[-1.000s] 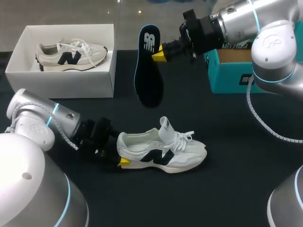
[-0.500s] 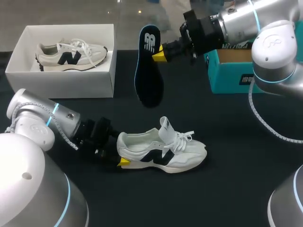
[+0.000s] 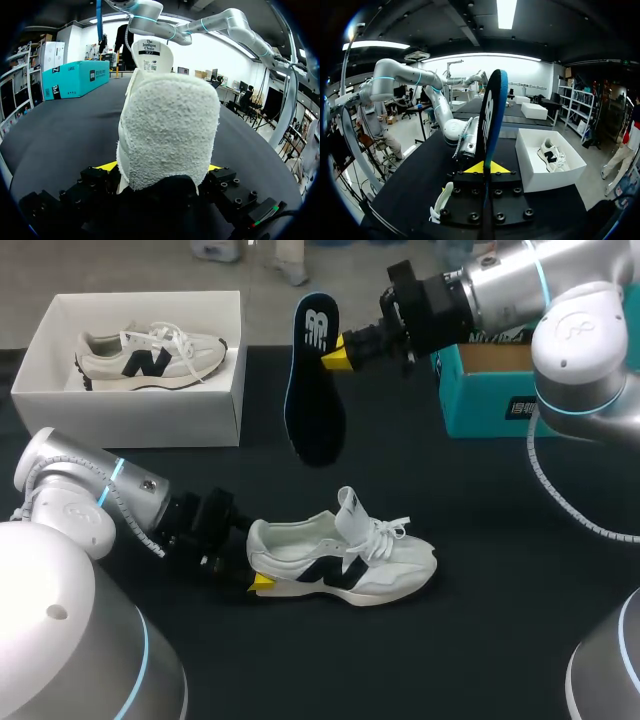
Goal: Take the shoe out of the shoebox, open the shoe tongue, remove and reinsert the insole, then place the shoe into the shoebox
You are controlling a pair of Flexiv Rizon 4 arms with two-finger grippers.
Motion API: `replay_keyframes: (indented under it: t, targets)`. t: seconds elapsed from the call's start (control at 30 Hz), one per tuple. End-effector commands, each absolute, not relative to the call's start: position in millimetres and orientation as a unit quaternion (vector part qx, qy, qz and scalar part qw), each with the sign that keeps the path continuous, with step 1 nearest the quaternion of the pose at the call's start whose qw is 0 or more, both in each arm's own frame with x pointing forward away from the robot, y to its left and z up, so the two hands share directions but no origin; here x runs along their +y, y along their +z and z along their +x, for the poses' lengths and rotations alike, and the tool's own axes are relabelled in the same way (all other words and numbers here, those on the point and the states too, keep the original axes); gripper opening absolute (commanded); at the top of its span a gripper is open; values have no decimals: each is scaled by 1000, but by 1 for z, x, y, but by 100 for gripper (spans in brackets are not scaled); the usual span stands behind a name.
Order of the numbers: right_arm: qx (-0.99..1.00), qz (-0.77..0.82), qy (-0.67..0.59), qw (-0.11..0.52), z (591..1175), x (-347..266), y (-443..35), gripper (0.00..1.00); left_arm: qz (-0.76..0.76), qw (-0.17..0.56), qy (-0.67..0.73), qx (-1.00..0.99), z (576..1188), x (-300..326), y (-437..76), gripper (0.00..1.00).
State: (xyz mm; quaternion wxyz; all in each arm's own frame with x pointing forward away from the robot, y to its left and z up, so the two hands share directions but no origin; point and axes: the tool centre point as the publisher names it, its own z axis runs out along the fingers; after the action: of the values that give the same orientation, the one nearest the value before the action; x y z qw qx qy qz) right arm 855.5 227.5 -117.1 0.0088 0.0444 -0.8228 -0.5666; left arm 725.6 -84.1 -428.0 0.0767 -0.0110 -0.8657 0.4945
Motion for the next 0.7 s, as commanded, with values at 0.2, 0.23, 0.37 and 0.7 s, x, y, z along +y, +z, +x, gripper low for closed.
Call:
replay_keyframes:
  t: [0.2,0.23,0.37,0.7]
  targets:
    - [-816,8,-577,40,861,189,-47,0,-11,78,493,-866,726,-86,-431,0]
    - [-816,7,-576,46,861,186,-42,0,-11,78,493,-866,726,-86,-431,0]
    - [-824,-7,-563,60,861,180,-33,0,-11,78,493,-866,726,-86,-431,0]
    - [-824,-7,-563,60,861,180,-33,0,-11,78,493,-866,726,-86,-431,0]
